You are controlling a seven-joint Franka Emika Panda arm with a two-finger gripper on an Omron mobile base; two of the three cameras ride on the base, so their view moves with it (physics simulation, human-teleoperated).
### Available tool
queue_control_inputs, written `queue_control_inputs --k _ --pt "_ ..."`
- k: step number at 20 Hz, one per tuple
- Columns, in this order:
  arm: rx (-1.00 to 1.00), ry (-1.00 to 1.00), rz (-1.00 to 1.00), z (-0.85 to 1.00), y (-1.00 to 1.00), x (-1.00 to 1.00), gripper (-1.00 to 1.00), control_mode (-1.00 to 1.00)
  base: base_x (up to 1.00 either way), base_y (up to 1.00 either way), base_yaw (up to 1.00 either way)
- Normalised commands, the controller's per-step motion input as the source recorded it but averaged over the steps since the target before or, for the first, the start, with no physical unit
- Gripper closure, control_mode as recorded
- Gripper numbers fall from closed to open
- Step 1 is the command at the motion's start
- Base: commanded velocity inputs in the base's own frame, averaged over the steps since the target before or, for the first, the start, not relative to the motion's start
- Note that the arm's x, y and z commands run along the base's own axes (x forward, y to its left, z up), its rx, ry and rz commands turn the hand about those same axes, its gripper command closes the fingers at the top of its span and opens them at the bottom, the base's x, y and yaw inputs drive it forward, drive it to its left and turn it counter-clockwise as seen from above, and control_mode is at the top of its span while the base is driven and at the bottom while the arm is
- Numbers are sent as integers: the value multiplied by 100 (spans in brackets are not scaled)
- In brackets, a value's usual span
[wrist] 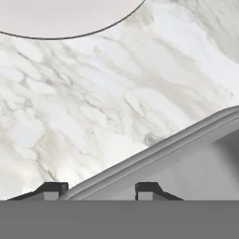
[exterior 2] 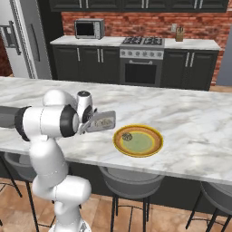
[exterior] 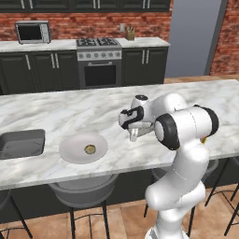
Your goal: Place two dumplings into each of the tupperware containers and then place the containers in the fridge.
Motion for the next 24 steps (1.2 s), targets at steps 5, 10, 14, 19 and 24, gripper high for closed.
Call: queue_control_inputs --k 5,10,14,19,24 --pt "10 -17 0 100 -5 -90 100 -100 0 0 0" --pt "10 -2 -9 96 -10 -100 100 -100 0 0 0" --pt "2 5 -5 100 -7 -100 100 -100 0 0 0" --pt "0 14 -1 30 -4 -100 100 -100 0 0 0" --pt "0 11 0 -1 0 -100 100 -100 0 0 0"
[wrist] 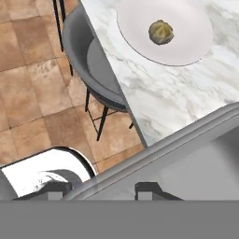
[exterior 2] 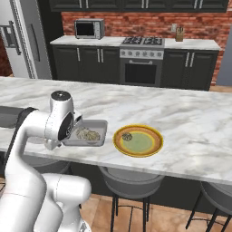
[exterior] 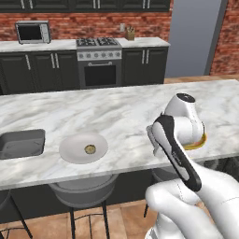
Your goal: Place two dumplings into each of the tupperware containers and then place the containers in the fridge.
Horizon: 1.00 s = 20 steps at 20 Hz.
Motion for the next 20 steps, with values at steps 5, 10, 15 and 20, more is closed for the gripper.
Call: queue_control_inputs --k 5,10,15,20 --pt "-1 7 0 -10 0 -48 100 -100 0 0 0" --pt "0 1 0 -1 0 -1 100 -100 0 0 0" --pt "0 0 0 0 0 -4 100 100 -14 0 0" --pt "0 0 0 0 0 0 100 100 -75 0 0"
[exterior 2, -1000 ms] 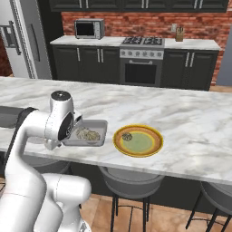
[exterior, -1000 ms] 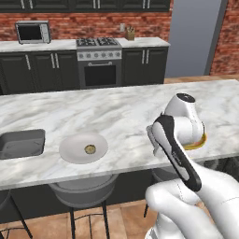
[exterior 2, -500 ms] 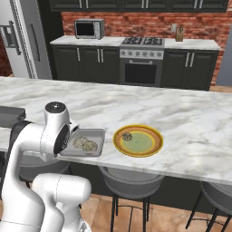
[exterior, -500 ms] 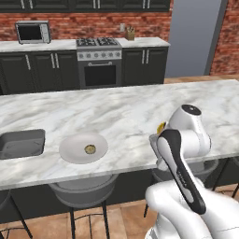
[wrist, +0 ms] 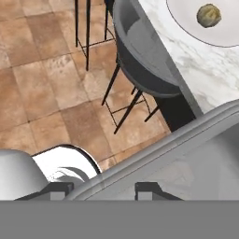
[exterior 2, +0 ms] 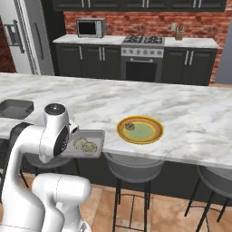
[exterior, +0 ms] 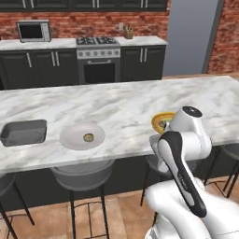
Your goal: Place two dumplings into each of the tupperware containers and then place the containers in the fridge.
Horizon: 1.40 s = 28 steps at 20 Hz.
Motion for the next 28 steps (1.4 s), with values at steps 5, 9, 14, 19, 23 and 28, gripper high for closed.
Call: queue_control_inputs --k 5,9,14,19,23,28 --pt "0 0 0 0 0 0 100 100 -34 56 0" --pt "0 0 0 0 0 0 100 100 -10 100 -2" --pt "0 0 0 0 0 0 100 100 -6 100 -1" --pt "0 0 0 0 0 0 100 100 0 100 0" --pt "0 0 0 0 0 0 100 100 1 100 -4" --pt "0 0 0 0 0 0 100 100 10 100 -7"
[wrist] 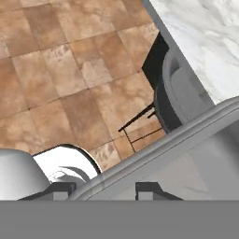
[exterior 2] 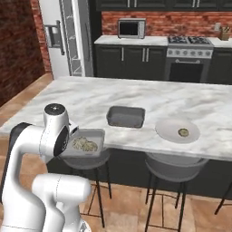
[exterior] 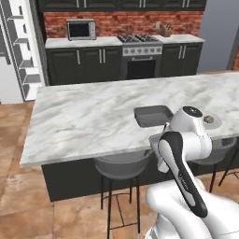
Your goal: Place two dumplings into each of the tupperware containers and then place the containers in the fridge.
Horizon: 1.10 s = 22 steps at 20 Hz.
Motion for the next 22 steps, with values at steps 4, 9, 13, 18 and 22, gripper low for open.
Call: queue_control_inputs --k 4,9,13,18,22 --pt "0 0 0 0 0 0 100 100 14 100 -7" --pt "0 0 0 0 0 0 100 100 24 100 -8" --pt "0 0 0 0 0 0 100 100 34 100 -7" --pt "0 0 0 0 0 0 100 100 47 100 -7" --pt "0 0 0 0 0 0 100 100 44 100 -7"
